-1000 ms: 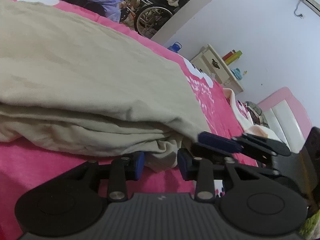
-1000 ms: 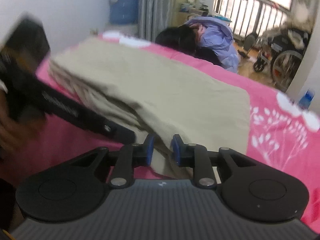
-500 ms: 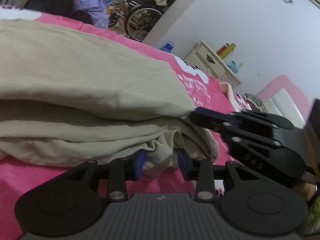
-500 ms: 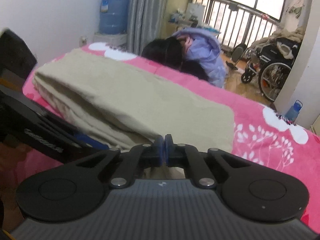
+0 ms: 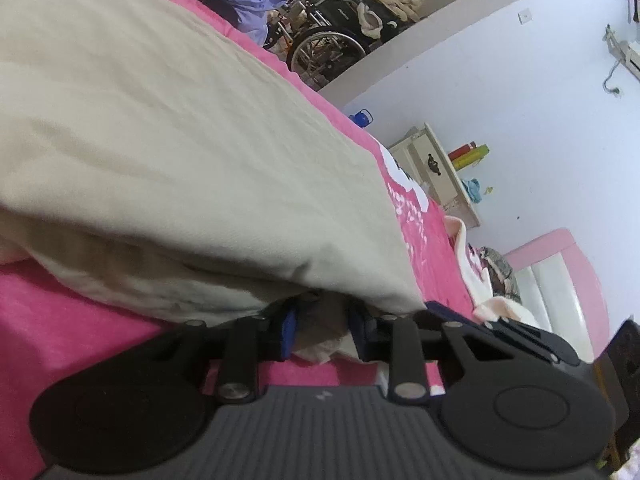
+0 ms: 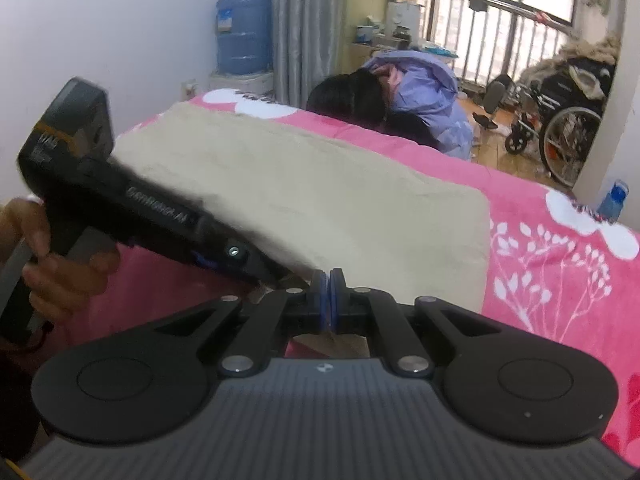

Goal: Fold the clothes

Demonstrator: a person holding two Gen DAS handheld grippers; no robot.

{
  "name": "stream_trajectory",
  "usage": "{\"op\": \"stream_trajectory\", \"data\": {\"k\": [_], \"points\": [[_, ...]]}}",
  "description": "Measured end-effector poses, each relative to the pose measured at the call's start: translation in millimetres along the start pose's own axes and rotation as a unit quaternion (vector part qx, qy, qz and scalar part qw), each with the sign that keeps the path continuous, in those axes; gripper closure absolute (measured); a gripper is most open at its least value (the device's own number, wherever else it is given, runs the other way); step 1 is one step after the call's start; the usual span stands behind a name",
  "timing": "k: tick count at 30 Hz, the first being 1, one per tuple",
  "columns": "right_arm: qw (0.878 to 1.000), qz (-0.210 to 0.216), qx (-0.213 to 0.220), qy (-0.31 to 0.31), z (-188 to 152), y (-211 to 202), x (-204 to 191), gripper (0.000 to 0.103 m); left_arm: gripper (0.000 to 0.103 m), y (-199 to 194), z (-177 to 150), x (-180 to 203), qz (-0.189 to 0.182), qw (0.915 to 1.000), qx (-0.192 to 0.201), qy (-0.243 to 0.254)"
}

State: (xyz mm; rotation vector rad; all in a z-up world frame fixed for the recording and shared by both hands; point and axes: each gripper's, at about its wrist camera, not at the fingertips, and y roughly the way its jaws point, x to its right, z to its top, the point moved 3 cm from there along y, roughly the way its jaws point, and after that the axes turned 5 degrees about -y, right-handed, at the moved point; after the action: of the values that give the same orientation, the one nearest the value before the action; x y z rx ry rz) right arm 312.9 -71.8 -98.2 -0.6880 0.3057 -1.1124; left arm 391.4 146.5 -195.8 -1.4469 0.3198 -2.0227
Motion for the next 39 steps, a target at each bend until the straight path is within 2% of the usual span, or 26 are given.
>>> {"op": "stream_trajectory", "data": {"k": [5, 7, 10, 13, 16, 18, 20, 23, 26, 28, 36, 39], "points": [[1.0, -0.002, 0.003, 0.011, 5.2, 3.1, 5.6, 0.1, 0.068, -2.8, -0.9, 6.3, 0.017, 0.9992, 0.004, 0.034], [1.0, -0.006, -0.009, -0.012, 4.5, 5.5, 2.3, 0.097, 0.068, -3.1, -0.7, 8.8, 0.02, 0.9989, 0.005, 0.041], [0.998, -0.015, -0.034, -0.059, 2.7, 14.7, -3.6, 0.085, 0.068, -3.3, 0.0, 13.8, 0.024, 0.9982, 0.006, 0.055], [0.993, -0.015, -0.056, -0.101, 0.7, 20.8, -9.7, 0.082, 0.068, -2.9, -0.5, 21.4, 0.032, 0.9962, 0.008, 0.081], [0.989, -0.028, -0.067, -0.126, 1.7, 25.8, -11.8, 0.083, 0.068, 0.7, -2.6, 27.6, 0.042, 0.9931, 0.008, 0.109], [0.988, -0.041, -0.067, -0.131, 5.2, 28.2, -10.5, 0.088, 0.068, 2.3, -3.7, 30.5, 0.05, 0.9905, 0.006, 0.128], [0.991, -0.047, -0.056, -0.11, 12.3, 26.3, -3.0, 0.102, 0.067, 6.2, -6.2, 36.5, 0.061, 0.9856, 0.004, 0.157], [0.996, -0.053, -0.041, -0.066, 23.2, 22.2, 11.4, 0.102, 0.067, 7.6, -11.0, 44.1, 0.076, 0.9771, 0.001, 0.199], [0.998, -0.056, -0.027, -0.027, 32.9, 18.3, 24.7, 0.102, 0.065, 6.6, -14.5, 50.6, 0.085, 0.9696, 0.001, 0.229], [0.998, -0.041, -0.028, -0.03, 30.6, 18.9, 27.5, 0.102, 0.064, 8.3, -14.6, 54.3, 0.086, 0.9682, 0.001, 0.235], [0.995, -0.003, -0.051, -0.08, 24.4, 18.0, 14.8, 0.097, 0.064, 14.0, -12.3, 55.6, 0.086, 0.9688, 0.0, 0.232], [0.993, 0.009, -0.05, -0.104, 25.4, 13.2, 9.7, 0.088, 0.064, 15.6, -13.0, 56.5, 0.088, 0.9677, 0.0, 0.237]]}}
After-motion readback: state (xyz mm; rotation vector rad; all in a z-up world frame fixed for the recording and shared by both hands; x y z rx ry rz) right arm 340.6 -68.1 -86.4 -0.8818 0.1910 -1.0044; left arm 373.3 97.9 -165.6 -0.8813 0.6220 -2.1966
